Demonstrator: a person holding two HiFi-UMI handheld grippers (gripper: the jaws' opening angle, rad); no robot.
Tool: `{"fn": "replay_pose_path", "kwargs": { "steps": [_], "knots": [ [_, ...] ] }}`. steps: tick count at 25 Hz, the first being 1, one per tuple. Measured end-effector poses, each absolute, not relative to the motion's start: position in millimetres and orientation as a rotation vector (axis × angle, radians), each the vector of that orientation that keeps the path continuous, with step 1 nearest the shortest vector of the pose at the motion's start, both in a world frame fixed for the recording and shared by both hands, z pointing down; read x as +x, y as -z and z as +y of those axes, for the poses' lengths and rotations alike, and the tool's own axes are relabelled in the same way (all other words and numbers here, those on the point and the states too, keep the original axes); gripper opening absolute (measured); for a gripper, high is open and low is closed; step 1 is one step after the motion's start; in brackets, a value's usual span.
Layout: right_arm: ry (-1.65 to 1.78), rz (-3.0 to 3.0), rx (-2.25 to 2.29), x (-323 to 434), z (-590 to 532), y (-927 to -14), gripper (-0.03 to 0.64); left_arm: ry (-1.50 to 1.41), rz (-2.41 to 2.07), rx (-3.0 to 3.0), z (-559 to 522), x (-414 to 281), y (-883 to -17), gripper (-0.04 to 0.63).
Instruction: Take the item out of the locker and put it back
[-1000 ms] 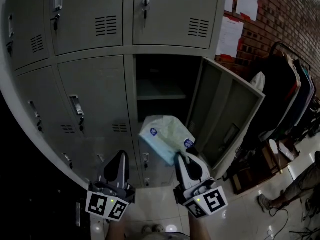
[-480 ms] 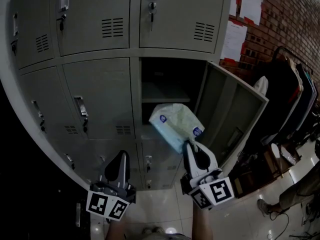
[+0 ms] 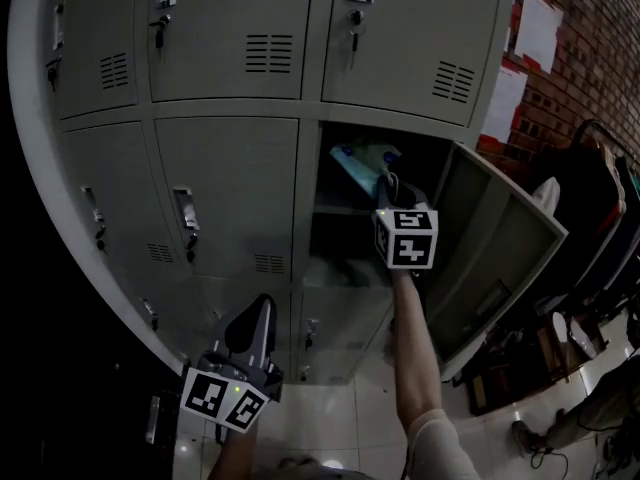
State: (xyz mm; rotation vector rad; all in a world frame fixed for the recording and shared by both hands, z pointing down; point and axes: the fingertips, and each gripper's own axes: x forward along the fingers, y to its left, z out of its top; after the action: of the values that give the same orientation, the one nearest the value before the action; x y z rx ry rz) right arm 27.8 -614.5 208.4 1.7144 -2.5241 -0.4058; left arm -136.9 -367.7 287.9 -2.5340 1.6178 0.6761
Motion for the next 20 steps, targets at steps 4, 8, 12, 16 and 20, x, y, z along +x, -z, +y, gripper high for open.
{"fn": "replay_pose_path", "kwargs": {
  "steps": [4,8,12,16,20],
  "knots": [
    [0.435,-2.378,1.686,17.3,-654.6,-218.1,0.018,-0.693,1.627,-2.502,-378.7,-146.0,-278.5,0.003],
    [0.402,-2.356,1.66,13.7,-668.3,-231.9,0.019,-0.695,1.65,-2.481,-385.0,-155.1,-277.4,0.003],
    [0.405,-2.354,1.658,12.5,-671.2,-232.7,0.022,-0.692,1.656,-2.488,-391.3,-154.4,-279.5,0.003],
    [0.324,-2.455,1.678,17.9,-671.1,-229.9,0.277,-0.686,1.64,-2.507,-394.9,-148.3,-281.5,0.003],
    [0.328,-2.498,1.668,22.7,-664.6,-225.0,0.288,-0.686,1.623,-2.524,-396.0,-142.2,-281.3,0.003]
  ]
}}
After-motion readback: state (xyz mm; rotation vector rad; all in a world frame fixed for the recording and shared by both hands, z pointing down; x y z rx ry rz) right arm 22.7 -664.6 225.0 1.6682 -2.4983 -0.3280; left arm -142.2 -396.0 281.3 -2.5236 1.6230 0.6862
